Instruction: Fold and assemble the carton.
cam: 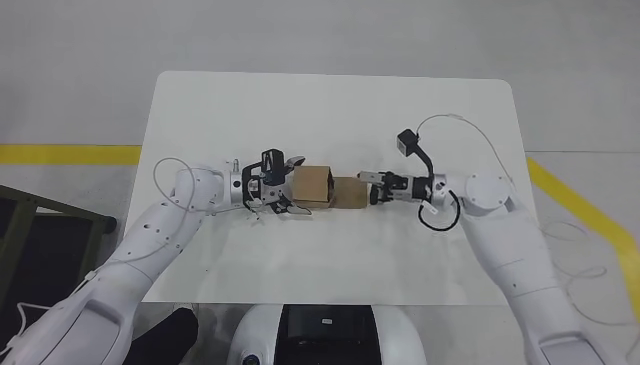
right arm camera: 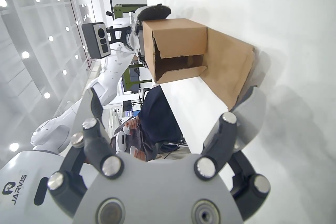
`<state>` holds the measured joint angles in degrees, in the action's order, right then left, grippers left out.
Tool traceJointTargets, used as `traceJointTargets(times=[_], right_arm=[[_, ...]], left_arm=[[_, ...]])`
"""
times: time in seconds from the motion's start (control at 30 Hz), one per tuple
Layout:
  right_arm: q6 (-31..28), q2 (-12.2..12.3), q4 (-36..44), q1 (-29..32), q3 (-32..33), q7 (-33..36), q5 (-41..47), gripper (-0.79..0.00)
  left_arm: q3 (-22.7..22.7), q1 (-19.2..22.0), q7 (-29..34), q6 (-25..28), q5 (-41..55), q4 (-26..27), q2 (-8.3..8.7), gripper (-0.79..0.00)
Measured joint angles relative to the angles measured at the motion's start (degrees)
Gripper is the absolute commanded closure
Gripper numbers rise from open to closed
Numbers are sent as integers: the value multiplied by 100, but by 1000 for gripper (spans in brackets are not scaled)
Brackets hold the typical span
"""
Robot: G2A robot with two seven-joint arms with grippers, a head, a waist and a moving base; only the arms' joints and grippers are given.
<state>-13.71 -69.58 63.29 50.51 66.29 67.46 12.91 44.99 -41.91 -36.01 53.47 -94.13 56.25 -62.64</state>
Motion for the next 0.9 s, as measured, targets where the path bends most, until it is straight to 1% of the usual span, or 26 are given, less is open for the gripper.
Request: traceJointTargets(times=[0.27,0.43,0.6,0.67,0.9], right_arm=[[-126,-71,-383,-124,-238,117,337,-785],[-272,-152,-636,-190,-367,381,965,-785],[-392,-199,-823,-282,-425,541,1337,-785],[-415,-199,-887,-327,-439,537,1306,-785],[-348,-156,-882,-428,-508,229,647,-785]], left_arm=[[30,-28,42,11,11,36,12,-785],[47,-44,48,-1,2,53,19,-785],[68,-59,45,-4,5,63,28,-785],[72,-63,48,-2,5,69,30,-785],[83,-75,62,1,7,87,34,-785]])
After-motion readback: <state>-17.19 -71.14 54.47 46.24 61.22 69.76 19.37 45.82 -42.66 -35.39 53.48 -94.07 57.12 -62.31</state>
